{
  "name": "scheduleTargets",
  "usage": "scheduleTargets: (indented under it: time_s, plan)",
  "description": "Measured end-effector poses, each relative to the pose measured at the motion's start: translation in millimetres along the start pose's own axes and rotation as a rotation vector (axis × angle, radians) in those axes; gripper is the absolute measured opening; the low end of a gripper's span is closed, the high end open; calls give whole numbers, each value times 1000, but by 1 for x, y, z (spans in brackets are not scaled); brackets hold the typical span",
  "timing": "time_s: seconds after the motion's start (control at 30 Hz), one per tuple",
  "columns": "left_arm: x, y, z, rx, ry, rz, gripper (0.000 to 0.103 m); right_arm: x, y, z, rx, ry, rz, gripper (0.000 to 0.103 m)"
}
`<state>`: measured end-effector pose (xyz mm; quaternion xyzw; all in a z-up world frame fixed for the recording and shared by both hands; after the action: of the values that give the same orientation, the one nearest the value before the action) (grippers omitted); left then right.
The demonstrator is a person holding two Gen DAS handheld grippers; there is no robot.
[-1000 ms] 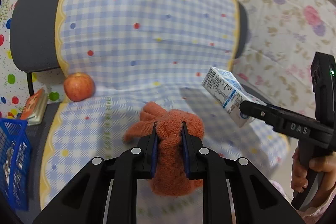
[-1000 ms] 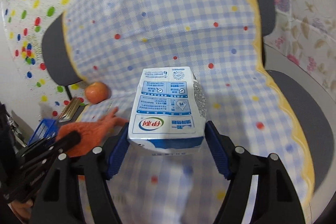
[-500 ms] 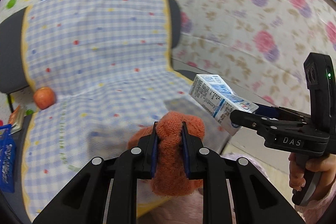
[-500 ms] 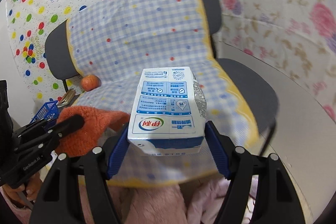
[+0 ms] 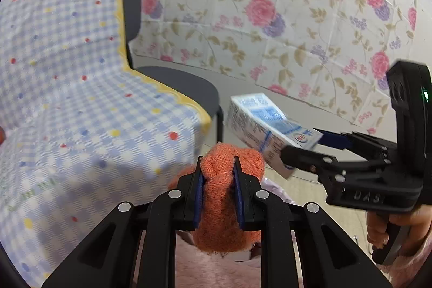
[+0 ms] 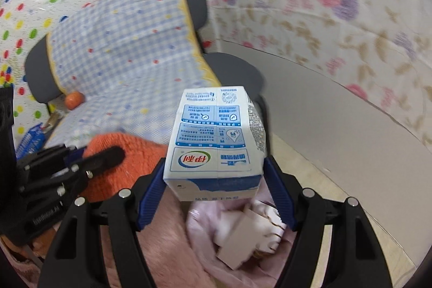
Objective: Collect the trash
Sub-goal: 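Carry glove and milk carton to the bin and open both grippers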
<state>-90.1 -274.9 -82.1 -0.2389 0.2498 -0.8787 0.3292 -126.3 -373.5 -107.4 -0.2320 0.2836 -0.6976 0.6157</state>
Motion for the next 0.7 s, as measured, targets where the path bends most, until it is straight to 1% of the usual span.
scheduleTargets:
  time_s: [0.03, 0.17, 0.3, 0.5, 0.57, 0.6, 0.63, 0.67, 0.7]
  plan:
    - [4, 3, -2, -5, -1, -4, 20, 7, -3, -7, -6, 6, -23, 70]
    - [15, 18, -12, -40, -8, -14, 20, 24, -7, -27, -26, 33, -65, 70]
    - [21, 31, -17, -69, -7, -25, 20, 37, -2, -43, -45, 51, -80, 69]
    - [25, 56, -19, -116, -21, -30, 20, 49, 12, -50, -53, 70, -79, 69]
    - [26, 63, -22, -139, -29, -37, 29, 53, 18, -51, -64, 87, -63, 70]
    - [25, 66, -22, -147, -42, -38, 34, 55, 21, -53, -76, 100, -53, 72]
    - [26, 67, -22, -148, -48, -45, 42, 58, 23, -54, -79, 115, -48, 77]
    - [26, 67, -21, -145, -51, -46, 51, 59, 23, -53, -76, 126, -46, 77]
    - [26, 67, -19, -140, -50, -39, 57, 62, 23, -53, -72, 135, -46, 77]
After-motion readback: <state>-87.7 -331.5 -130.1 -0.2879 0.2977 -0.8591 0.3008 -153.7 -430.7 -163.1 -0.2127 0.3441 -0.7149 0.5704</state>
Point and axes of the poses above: each gripper's, at about its wrist camera, not at the fingertips, and y roughly the way its jaws point, x to its right, z to its top, the point moved 8 cm from there along y, roughly the way its jaws point, and after that the axes turned 6 degrees about -y, right-handed, at the moved point
